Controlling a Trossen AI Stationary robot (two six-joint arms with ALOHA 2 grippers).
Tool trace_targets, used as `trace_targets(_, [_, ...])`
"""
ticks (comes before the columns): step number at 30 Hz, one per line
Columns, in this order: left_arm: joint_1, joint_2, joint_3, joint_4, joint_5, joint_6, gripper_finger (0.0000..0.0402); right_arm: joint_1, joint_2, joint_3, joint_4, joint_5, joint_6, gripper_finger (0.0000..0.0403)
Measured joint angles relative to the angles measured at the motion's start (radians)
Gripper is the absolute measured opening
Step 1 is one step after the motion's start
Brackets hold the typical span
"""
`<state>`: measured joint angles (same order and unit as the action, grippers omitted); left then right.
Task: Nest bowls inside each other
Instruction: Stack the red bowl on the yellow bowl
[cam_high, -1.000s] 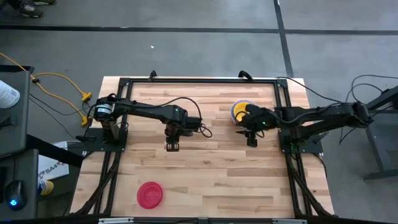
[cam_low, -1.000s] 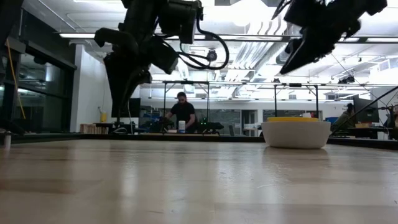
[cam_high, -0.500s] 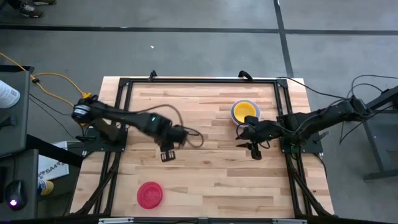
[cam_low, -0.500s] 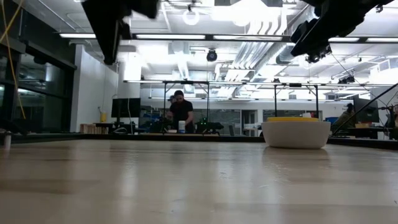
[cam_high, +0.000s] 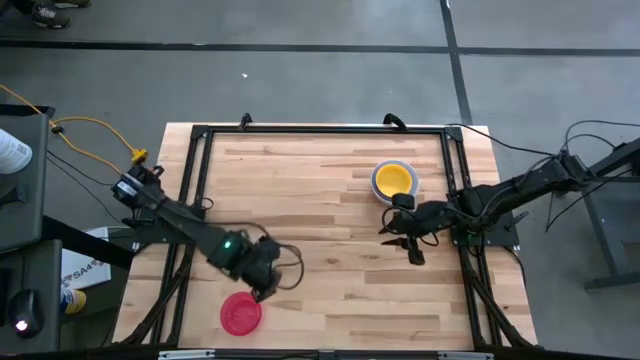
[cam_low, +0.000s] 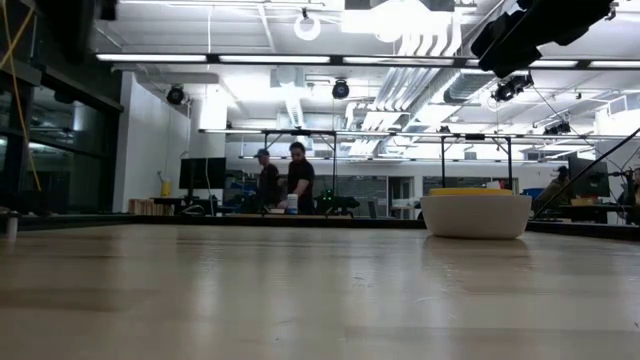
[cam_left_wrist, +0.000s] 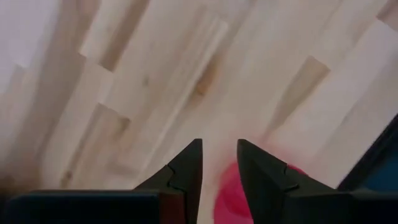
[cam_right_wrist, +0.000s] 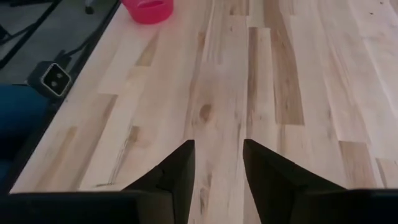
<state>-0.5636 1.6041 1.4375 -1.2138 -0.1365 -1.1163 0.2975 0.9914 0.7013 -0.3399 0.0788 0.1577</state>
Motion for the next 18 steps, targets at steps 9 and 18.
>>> trace_targets(9, [-0.13,0.038,0.003,0.063,-0.018,-0.211,0.0097,0.035,0.015,-0.001,0.009,-0.001,0.004,0.0128])
trace_targets(18, [-0.172,0.09,0.001,0.091,-0.017,-0.278,0.0097,0.043,0.014,-0.001,0.02,-0.004,0.031,0.0128])
